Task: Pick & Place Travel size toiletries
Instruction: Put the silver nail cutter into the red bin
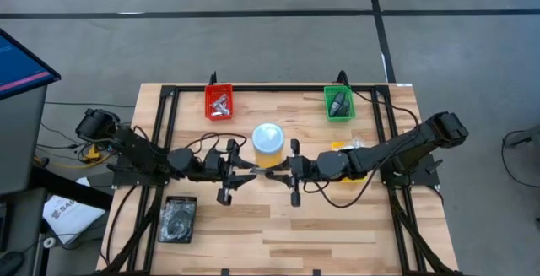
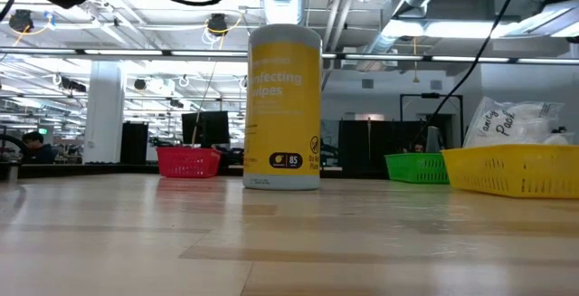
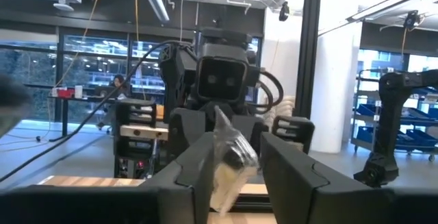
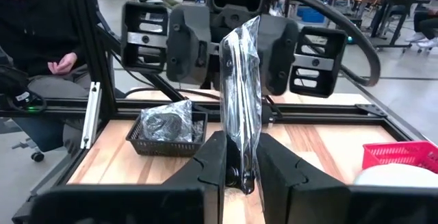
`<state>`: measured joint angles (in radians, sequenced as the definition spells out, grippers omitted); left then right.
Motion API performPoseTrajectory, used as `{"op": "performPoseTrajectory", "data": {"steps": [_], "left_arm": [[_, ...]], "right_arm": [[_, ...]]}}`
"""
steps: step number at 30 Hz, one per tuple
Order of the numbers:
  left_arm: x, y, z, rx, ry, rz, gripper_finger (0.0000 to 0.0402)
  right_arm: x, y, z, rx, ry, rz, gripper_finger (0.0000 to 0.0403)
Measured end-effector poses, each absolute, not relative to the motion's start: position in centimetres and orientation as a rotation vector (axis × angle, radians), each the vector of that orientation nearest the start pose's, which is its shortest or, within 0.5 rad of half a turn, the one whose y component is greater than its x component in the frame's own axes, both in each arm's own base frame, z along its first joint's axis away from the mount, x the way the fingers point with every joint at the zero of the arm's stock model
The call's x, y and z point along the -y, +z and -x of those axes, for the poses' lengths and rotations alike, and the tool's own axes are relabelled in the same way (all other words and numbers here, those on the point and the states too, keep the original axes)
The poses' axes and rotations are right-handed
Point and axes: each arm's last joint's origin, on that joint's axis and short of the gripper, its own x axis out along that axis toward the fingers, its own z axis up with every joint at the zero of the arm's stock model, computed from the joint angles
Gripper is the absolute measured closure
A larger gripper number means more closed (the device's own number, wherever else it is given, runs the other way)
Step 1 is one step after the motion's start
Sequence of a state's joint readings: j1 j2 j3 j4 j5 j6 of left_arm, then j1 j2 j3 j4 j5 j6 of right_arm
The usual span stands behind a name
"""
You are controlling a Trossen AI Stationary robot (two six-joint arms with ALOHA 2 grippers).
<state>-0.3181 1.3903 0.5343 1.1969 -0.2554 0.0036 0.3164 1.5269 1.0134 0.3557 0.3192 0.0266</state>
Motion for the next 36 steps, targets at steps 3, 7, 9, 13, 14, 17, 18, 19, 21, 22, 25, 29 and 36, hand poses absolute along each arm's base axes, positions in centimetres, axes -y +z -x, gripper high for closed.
{"op": "performPoseTrajectory", "data": {"steps": [3, 7, 9, 13, 14, 17, 18, 19, 21, 22, 25, 29, 36], "left_arm": [[7.47, 24.98, -25.82, 0.331, -0.053, 0.092, 0.0311], [7.21, 25.01, -25.91, 0.335, -0.077, 0.076, 0.0357], [7.16, 25.03, -25.92, 0.337, -0.087, 0.070, 0.0375], [7.15, 25.03, -25.92, 0.336, -0.086, 0.071, 0.0375], [7.16, 25.02, -25.92, 0.336, -0.087, 0.071, 0.0375], [7.17, 25.02, -25.92, 0.335, -0.087, 0.073, 0.0375], [7.17, 25.01, -25.92, 0.334, -0.088, 0.073, 0.0375], [7.17, 24.98, -25.93, 0.331, -0.089, 0.076, 0.0375], [7.19, 24.96, -25.94, 0.329, -0.096, 0.083, 0.0376], [7.20, 24.95, -25.94, 0.328, -0.099, 0.084, 0.0379], [7.22, 24.94, -25.94, 0.328, -0.104, 0.083, 0.0389], [7.20, 24.90, -25.95, 0.321, -0.099, 0.080, 0.0389], [7.07, 25.07, -25.70, 0.287, -0.072, 0.078, 0.0389]], "right_arm": [[-9.86, 28.43, -33.10, -0.149, -0.009, 0.023, 0.0359], [-9.84, 28.43, -33.10, -0.149, -0.012, 0.018, 0.0359], [-9.77, 28.45, -33.11, -0.148, -0.024, 0.016, 0.0359], [-9.70, 28.45, -33.13, -0.149, -0.020, 0.016, 0.0359], [-9.70, 28.45, -33.13, -0.149, -0.020, 0.016, 0.0360], [-9.72, 28.43, -33.13, -0.150, -0.013, 0.016, 0.0360], [-9.71, 28.41, -33.13, -0.152, -0.012, 0.017, 0.0358], [-9.72, 28.38, -33.12, -0.155, -0.011, 0.020, 0.0352], [-9.75, 28.36, -33.13, -0.157, -0.002, 0.025, 0.0335], [-9.76, 28.36, -33.13, -0.157, 0.003, 0.028, 0.0327], [-9.82, 28.30, -33.10, -0.163, 0.008, 0.029, 0.0303], [-9.76, 28.10, -33.08, -0.183, 0.003, 0.036, 0.0284], [-9.94, 27.50, -32.88, -0.244, 0.001, 0.057, 0.0274]]}}
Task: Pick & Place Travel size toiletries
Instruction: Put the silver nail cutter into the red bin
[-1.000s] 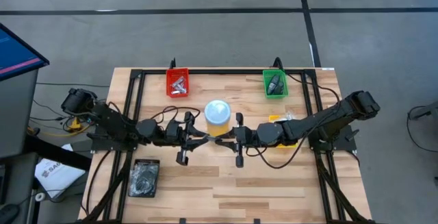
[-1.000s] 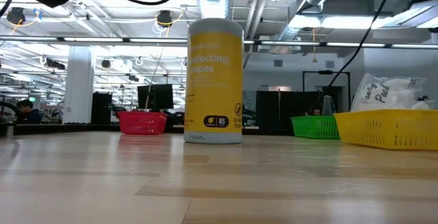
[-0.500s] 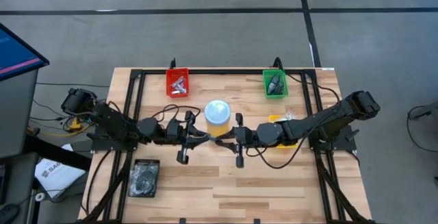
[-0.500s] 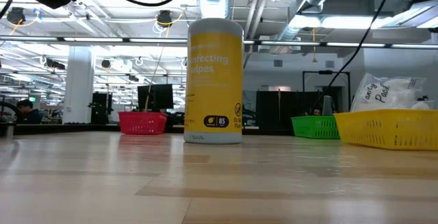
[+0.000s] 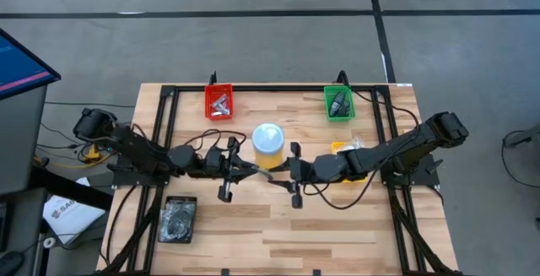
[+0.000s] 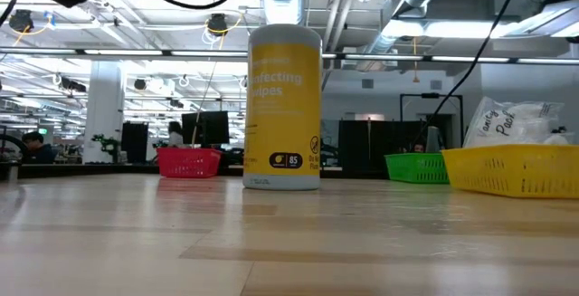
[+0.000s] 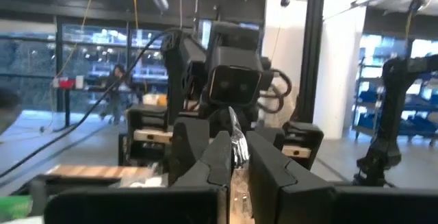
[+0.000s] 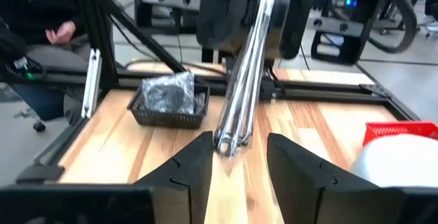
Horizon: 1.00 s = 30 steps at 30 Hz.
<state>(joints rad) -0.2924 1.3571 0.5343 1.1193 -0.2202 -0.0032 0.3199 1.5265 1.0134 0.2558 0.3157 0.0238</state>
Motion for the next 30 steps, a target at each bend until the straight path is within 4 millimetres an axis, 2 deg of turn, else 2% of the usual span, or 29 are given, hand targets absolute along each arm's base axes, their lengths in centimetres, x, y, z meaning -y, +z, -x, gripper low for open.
{"op": "performPoseTrajectory", "data": {"steps": [6, 10, 23, 30], "left_arm": [[6.5, 26.3, -24.4, 0.240, -0.019, 0.073, 0.0389], [5.9, 26.9, -23.3, 0.179, 0.078, 0.063, 0.0389], [3.9, 27.6, -20.1, 0.017, 0.433, 0.013, 0.0389], [1.6, 27.2, -19.8, -0.047, 0.584, -0.009, 0.0389]], "right_arm": [[-9.9, 27.0, -32.7, -0.301, -0.003, 0.070, 0.0282], [-9.8, 26.6, -32.6, -0.335, -0.011, 0.050, 0.0288], [-9.9, 26.0, -32.4, -0.398, -0.023, -0.017, 0.0290], [-10.3, 26.0, -32.2, -0.402, -0.012, -0.021, 0.0290]]}}
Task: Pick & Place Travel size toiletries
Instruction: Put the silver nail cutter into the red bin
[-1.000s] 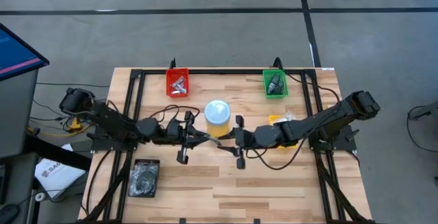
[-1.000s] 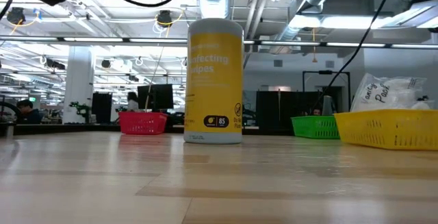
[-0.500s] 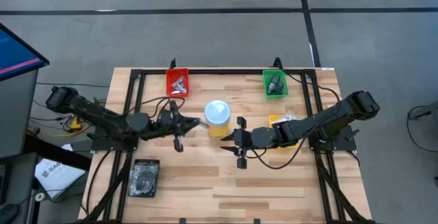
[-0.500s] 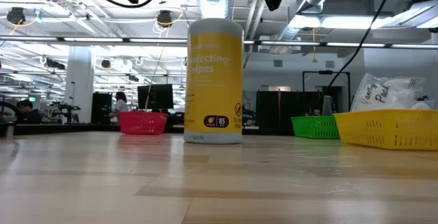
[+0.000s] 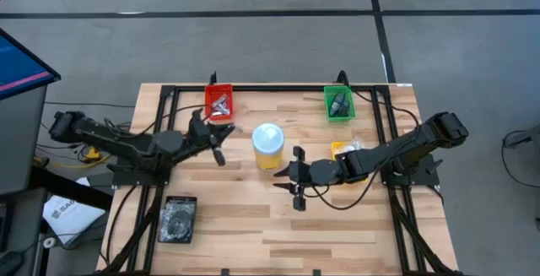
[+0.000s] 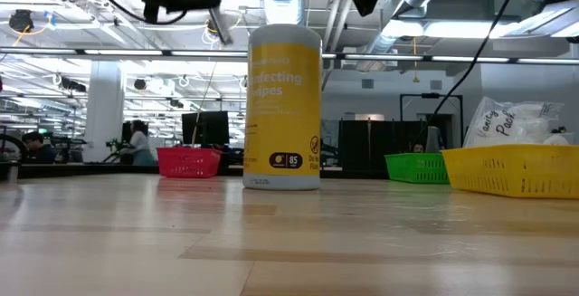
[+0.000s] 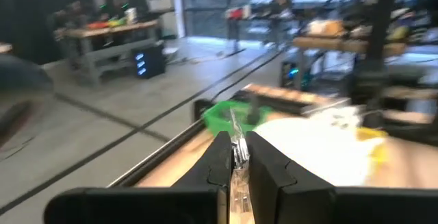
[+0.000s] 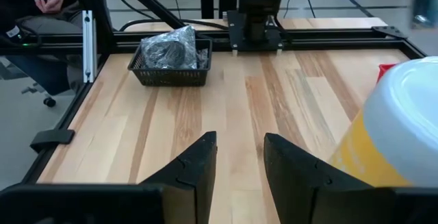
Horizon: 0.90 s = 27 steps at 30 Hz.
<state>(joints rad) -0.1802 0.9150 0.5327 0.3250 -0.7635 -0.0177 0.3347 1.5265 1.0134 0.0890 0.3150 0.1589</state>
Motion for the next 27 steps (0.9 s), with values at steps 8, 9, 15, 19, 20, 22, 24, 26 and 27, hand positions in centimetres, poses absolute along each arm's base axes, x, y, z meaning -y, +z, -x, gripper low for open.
{"op": "performPoseTrajectory", "data": {"steps": [8, 9, 15, 19, 20, 22, 24, 26, 27], "left_arm": [[-2.7, 25.8, -19.6, -0.159, 0.785, 0.036, 0.0389], [-3.2, 25.7, -19.5, -0.171, 0.798, 0.039, 0.0389], [-6.1, 24.4, -18.7, -0.222, 0.862, 0.089, 0.0389], [-7.7, 22.9, -17.8, -0.261, 0.916, 0.115, 0.0389], [-8.1, 22.5, -17.5, -0.269, 0.931, 0.128, 0.0389], [-8.7, 21.8, -17.0, -0.282, 0.957, 0.149, 0.0389], [-9.4, 21.3, -16.5, -0.293, 0.984, 0.159, 0.0388], [-9.9, 20.9, -16.1, -0.300, 1.011, 0.169, 0.0388], [-10.2, 20.8, -15.9, -0.297, 1.021, 0.180, 0.0388]], "right_arm": [[-11.2, 26.0, -31.9, -0.403, 0.016, -0.016, 0.0290], [-11.3, 26.0, -31.9, -0.404, 0.020, -0.015, 0.0290], [-11.9, 25.9, -31.6, -0.408, 0.036, -0.015, 0.0290], [-11.8, 25.6, -31.5, -0.419, 0.033, -0.023, 0.0290], [-11.8, 25.5, -31.5, -0.420, 0.032, -0.023, 0.0290], [-11.8, 25.3, -31.4, -0.426, 0.032, -0.021, 0.0290], [-11.8, 25.2, -31.4, -0.430, 0.031, -0.020, 0.0290], [-11.8, 25.3, -31.4, -0.428, 0.031, -0.021, 0.0290], [-11.8, 25.3, -31.4, -0.428, 0.031, -0.021, 0.0290]]}}
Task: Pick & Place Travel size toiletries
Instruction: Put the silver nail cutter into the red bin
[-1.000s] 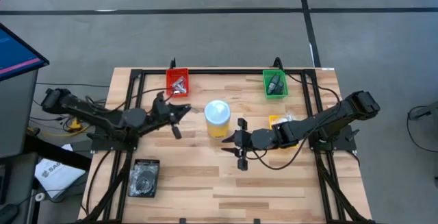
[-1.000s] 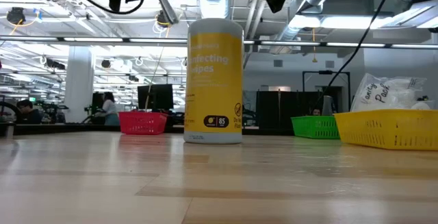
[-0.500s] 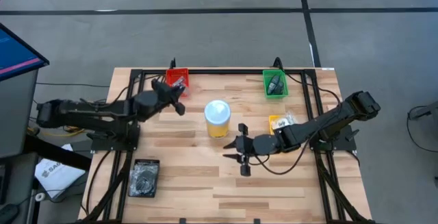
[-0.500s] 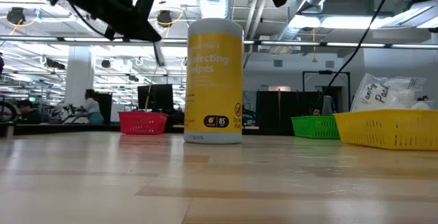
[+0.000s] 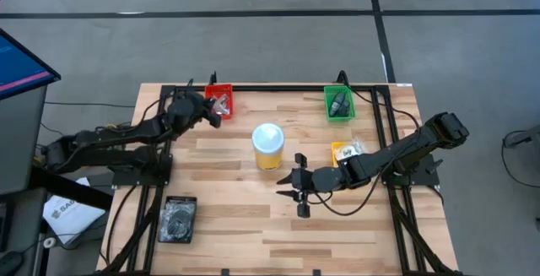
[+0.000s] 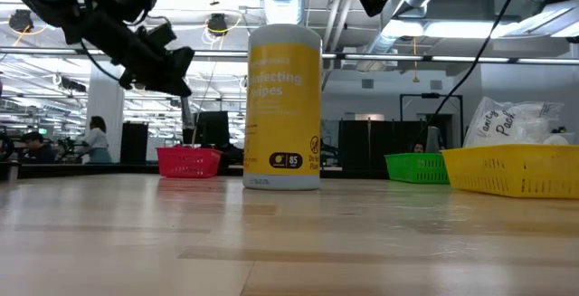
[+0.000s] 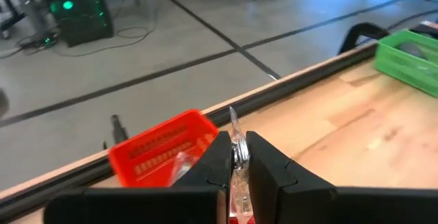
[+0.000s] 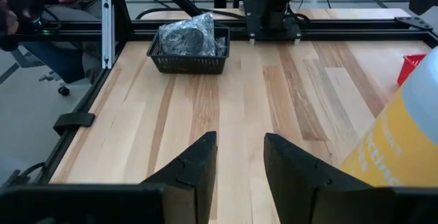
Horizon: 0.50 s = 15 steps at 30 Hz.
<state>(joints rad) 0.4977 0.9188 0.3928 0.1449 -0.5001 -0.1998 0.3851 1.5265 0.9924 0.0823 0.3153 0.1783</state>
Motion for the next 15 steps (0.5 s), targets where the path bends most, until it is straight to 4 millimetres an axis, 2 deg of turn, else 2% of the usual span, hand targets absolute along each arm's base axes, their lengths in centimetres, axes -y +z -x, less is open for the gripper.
{"op": "performPoseTrajectory", "data": {"steps": [8, 15], "left_arm": [[-11.8, 20.1, -14.6, -0.255, 1.057, 0.231, 0.0388], [-12.4, 19.0, -13.6, -0.194, 1.059, 0.280, 0.0387]], "right_arm": [[-11.5, 25.3, -31.5, -0.428, 0.023, -0.022, 0.0290], [-11.3, 25.3, -31.6, -0.427, 0.014, -0.024, 0.0290]]}}
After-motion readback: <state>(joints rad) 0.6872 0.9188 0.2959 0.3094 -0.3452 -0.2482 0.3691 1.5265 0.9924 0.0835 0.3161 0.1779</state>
